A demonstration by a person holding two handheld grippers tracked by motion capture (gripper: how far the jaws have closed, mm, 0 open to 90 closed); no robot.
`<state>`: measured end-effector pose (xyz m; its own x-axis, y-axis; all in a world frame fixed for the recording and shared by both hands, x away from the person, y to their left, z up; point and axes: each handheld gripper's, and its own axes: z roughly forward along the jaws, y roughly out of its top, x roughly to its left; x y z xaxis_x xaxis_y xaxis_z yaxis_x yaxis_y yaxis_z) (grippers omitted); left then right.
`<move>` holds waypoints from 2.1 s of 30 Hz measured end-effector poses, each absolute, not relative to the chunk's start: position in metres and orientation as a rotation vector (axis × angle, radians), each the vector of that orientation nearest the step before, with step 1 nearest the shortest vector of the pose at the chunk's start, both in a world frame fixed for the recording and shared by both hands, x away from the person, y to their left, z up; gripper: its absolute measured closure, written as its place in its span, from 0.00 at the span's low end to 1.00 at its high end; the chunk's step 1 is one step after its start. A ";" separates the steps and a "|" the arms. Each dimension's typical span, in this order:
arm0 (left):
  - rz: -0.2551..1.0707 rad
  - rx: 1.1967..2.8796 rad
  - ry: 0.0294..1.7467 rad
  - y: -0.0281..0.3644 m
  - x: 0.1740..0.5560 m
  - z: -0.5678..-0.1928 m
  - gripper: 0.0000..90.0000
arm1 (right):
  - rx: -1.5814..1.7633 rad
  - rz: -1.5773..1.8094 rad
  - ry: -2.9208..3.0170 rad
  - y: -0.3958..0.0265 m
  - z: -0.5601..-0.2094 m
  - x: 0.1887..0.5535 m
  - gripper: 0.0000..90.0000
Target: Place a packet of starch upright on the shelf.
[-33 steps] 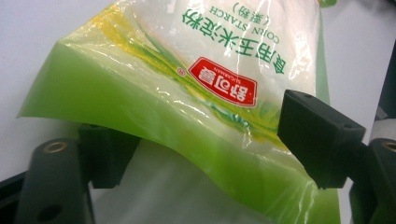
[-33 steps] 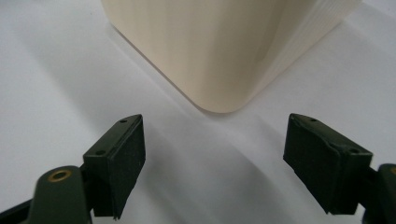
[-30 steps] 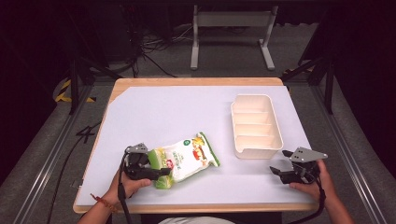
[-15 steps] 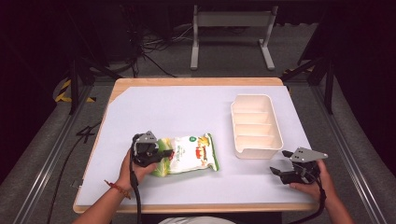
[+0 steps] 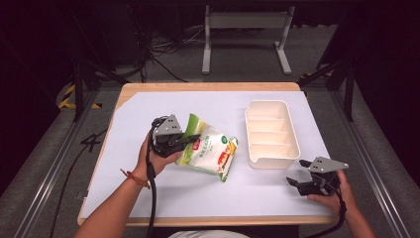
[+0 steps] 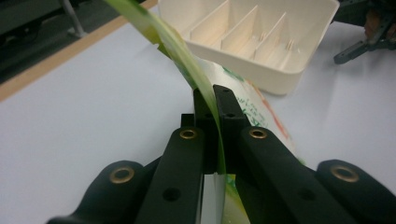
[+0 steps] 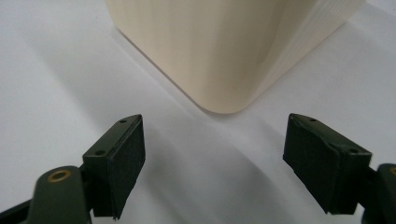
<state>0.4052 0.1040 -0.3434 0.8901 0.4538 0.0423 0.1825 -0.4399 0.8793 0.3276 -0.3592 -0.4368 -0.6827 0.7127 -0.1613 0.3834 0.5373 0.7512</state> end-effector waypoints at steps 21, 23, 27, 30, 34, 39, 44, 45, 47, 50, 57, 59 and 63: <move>0.455 2.178 0.293 0.043 0.439 -0.292 1.00 | 0.892 0.980 2.331 -0.360 -0.438 0.329 0.23; 0.469 2.185 0.273 0.039 0.441 -0.289 1.00 | 0.892 0.981 2.331 -0.361 -0.438 0.329 0.23; 0.477 2.192 0.250 0.032 0.446 -0.279 1.00 | 0.894 0.982 2.329 -0.361 -0.438 0.329 0.23; 0.474 2.178 0.235 0.030 0.453 -0.272 1.00 | 0.894 0.981 2.330 -0.361 -0.438 0.329 0.23; 0.476 2.161 0.212 0.026 0.458 -0.266 1.00 | 0.892 0.983 2.332 -0.361 -0.438 0.329 0.23; 0.508 2.145 0.187 0.014 0.467 -0.256 1.00 | 0.894 0.976 2.334 -0.361 -0.439 0.329 0.23; 0.508 2.126 0.175 -0.001 0.479 -0.252 1.00 | 0.896 0.976 2.334 -0.361 -0.439 0.329 0.23; 0.505 2.122 0.174 -0.003 0.480 -0.251 1.00 | 0.897 0.976 2.335 -0.361 -0.439 0.329 0.23; 0.505 2.115 0.167 -0.010 0.485 -0.250 1.00 | 0.895 0.976 2.339 -0.361 -0.440 0.329 0.23; 0.503 2.114 0.149 -0.022 0.490 -0.249 1.00 | 0.899 0.976 2.339 -0.361 -0.440 0.329 0.23; 0.486 2.131 0.104 -0.054 0.498 -0.250 1.00 | 0.895 0.983 2.334 -0.362 -0.439 0.329 0.23; 0.487 2.136 0.098 -0.061 0.499 -0.251 1.00 | 0.895 0.983 2.334 -0.362 -0.439 0.329 0.23; 0.481 2.134 0.099 -0.074 0.504 -0.255 1.00 | 0.895 0.987 2.333 -0.363 -0.439 0.329 0.23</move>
<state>0.5041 -0.0736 -0.2546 0.9205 0.2485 0.3015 -0.1095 -0.5766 0.8096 0.3288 -0.3625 -0.4390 -0.6873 0.7108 -0.1496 0.3878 0.5331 0.7519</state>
